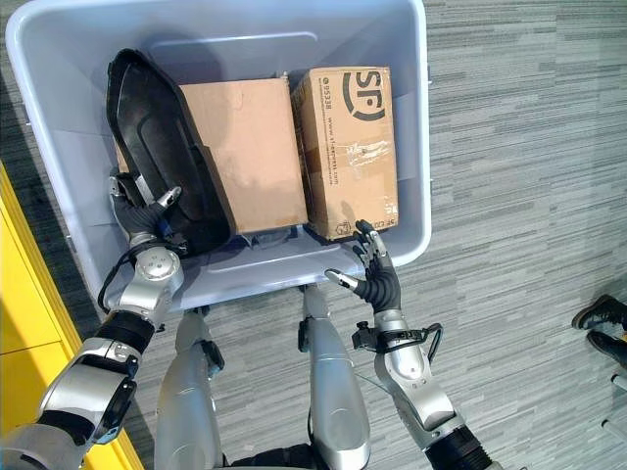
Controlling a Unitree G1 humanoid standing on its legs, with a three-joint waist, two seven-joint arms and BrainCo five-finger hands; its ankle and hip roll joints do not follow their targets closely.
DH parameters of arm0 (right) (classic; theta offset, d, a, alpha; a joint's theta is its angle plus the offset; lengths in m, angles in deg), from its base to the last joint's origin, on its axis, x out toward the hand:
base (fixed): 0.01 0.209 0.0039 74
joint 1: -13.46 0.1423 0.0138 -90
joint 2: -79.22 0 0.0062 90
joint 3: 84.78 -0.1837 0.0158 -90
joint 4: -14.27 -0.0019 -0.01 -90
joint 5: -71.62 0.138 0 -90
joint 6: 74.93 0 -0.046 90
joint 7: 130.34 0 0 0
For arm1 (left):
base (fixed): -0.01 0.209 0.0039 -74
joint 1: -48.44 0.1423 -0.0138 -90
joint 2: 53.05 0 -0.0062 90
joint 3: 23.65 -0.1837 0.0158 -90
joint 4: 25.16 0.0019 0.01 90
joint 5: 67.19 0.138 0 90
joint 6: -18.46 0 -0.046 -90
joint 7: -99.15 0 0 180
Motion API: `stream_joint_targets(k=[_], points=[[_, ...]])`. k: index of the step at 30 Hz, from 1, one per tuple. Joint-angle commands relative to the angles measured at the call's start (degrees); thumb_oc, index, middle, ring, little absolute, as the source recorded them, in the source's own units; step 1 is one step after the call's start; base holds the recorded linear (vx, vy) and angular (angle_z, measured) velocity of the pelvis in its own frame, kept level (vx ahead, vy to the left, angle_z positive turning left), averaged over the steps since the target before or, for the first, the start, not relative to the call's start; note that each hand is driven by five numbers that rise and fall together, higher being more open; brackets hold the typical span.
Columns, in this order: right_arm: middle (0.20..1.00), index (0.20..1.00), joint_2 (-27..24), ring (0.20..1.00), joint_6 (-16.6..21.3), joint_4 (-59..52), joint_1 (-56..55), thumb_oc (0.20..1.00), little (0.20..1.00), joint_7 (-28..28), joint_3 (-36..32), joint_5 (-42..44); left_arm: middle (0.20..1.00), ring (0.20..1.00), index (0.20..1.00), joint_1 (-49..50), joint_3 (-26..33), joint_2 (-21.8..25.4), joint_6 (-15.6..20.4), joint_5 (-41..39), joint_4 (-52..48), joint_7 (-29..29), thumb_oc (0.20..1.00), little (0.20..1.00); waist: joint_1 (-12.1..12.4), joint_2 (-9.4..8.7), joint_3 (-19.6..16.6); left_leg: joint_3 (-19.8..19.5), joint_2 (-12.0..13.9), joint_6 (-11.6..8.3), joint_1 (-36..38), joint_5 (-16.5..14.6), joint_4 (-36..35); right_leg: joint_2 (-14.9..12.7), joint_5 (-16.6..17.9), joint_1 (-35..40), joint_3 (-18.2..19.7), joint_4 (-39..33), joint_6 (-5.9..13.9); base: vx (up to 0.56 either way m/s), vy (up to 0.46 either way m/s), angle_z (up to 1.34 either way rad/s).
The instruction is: Move parts from the plastic box to the shelf.
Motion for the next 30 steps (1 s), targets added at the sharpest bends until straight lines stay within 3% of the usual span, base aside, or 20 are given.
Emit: stream_joint_targets(k=[1, 25, 30], points=[[1.0, 1.0, -2.3, 1.0, 3.2, -2.7, 0.2, 1.0, 1.0, 0.3, -1.3, 0.7, 0.2, 0.2, 0.2, 1.3, -3.6, -2.1, -4.2, 3.0, -0.1, 2.4, 0.2, 0.2, 0.1, -3.68, -0.7, -2.2, 4.3, -2.9, 3.4, -2.7, 2.1, -2.1, -1.2, 0.8, -0.7, 3.6, 4.2, 0.0, 0.0, 0.0], [1.0, 1.0, -1.5, 1.0, 2.0, -0.8, 0.4, 1.0, 1.0, 0.9, -2.1, 0.9, 0.2, 0.2, 0.2, 7.9, -3.0, -2.2, -3.1, 3.1, -8.4, 5.6, 0.2, 0.2, 2.0, -0.6, -2.8, -1.2, 3.0, -2.28, 8.7, -2.0, 1.1, -3.1, -0.9, 5.3, -0.7, 3.7, 3.75, -0.01, 0.0, 0.0], [1.0, 1.0, -1.5, 1.0, 1.7, 0.0, 0.5, 1.0, 1.0, 1.0, -2.9, 0.8, 0.2, 0.2, 0.2, 11.8, -1.7, -0.5, -2.0, 6.2, -18.7, 5.1, 0.2, 0.2, 3.0, 0.95, -3.9, -1.3, 2.6, -2.18, 10.6, -2.3, 0.8, -3.3, -1.4, 7.1, -0.8, 3.8, 3.74, 0.0, 0.002, -0.01]])
